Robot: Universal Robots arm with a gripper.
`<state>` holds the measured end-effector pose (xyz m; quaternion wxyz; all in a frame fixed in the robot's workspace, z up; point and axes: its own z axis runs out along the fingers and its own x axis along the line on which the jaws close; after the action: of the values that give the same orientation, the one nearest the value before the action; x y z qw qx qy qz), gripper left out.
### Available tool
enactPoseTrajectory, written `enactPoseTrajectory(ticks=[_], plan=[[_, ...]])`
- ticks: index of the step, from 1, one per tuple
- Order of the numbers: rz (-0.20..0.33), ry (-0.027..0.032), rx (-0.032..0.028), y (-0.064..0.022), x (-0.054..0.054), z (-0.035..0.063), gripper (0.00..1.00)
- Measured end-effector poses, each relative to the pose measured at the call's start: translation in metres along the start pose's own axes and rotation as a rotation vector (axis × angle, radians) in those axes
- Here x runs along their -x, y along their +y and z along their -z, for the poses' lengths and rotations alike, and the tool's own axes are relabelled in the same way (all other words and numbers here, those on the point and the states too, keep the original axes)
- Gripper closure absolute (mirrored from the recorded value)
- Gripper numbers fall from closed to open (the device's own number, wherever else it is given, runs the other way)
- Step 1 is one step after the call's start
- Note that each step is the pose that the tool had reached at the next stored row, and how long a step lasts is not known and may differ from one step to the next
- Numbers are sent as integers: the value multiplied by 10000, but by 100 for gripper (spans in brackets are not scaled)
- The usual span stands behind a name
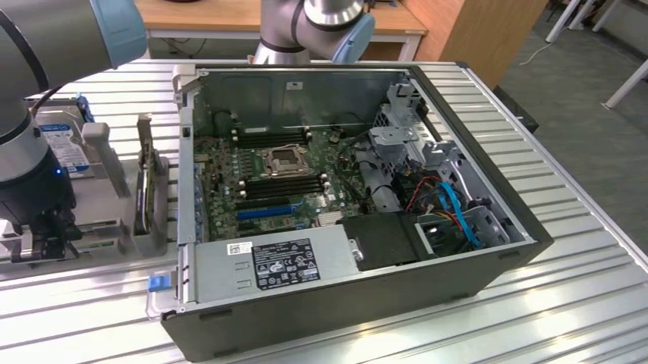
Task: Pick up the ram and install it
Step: 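Pick up the ram and move it above insertion slot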
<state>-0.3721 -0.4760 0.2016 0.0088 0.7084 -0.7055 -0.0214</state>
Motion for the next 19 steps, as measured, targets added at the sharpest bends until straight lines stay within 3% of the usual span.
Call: enactPoseTrajectory(ticks=[19], plan=[[2,-5,-1,-55,-1,-13,64]])
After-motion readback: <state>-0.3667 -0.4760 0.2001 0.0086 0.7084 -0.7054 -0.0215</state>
